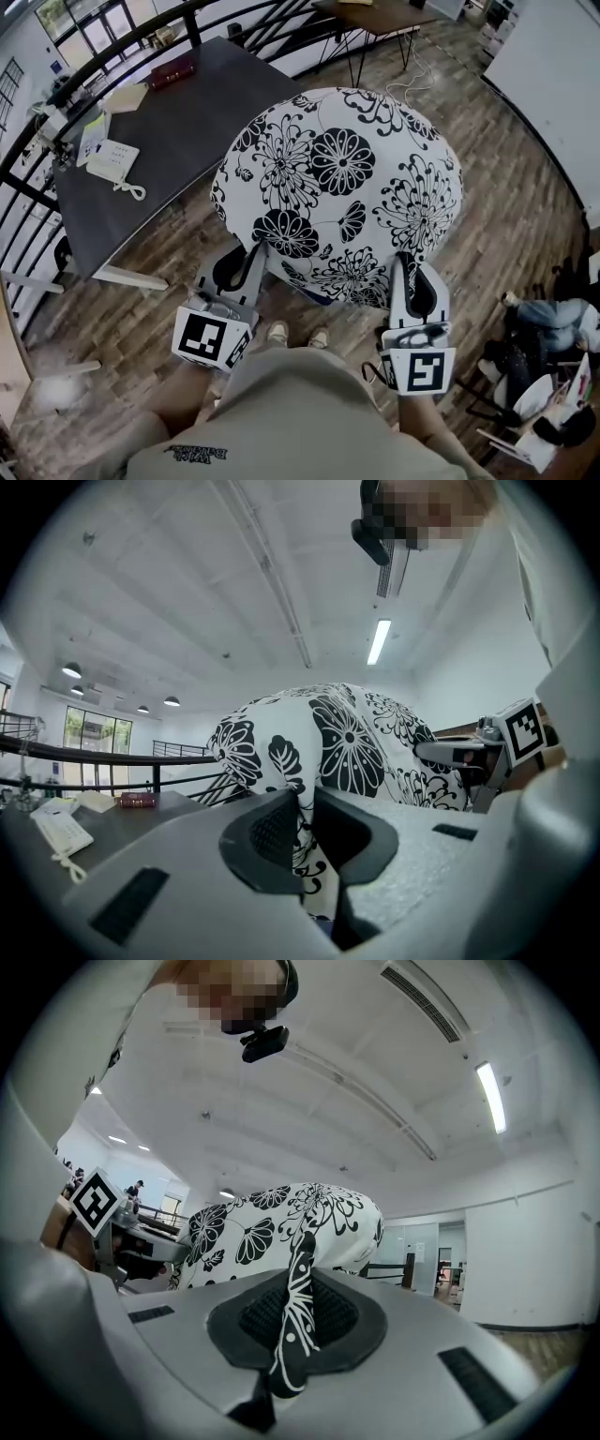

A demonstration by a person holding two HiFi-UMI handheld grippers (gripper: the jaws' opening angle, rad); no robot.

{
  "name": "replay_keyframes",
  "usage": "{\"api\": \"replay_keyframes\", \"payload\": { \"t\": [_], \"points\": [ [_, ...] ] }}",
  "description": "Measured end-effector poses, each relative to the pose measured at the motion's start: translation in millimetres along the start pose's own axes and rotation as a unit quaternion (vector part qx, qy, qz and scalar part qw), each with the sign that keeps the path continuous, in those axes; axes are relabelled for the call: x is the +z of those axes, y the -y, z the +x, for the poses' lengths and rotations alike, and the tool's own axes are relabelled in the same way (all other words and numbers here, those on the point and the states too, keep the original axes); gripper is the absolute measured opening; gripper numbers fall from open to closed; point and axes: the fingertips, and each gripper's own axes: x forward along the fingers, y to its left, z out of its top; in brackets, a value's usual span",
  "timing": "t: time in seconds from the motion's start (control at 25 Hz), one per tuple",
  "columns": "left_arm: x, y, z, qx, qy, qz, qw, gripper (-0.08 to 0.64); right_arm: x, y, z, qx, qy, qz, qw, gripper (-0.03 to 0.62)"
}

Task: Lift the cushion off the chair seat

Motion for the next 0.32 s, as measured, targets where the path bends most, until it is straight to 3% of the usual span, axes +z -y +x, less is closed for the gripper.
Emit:
{"api": "replay_keyframes", "payload": {
  "t": [0.32],
  "points": [
    [-10, -3, 3, 0.001, 0.003, 0.006, 1.0, 0.029, -10, -2, 2, -0.003, 0.004, 0.004, 1.0, 0.026]
  ]
}}
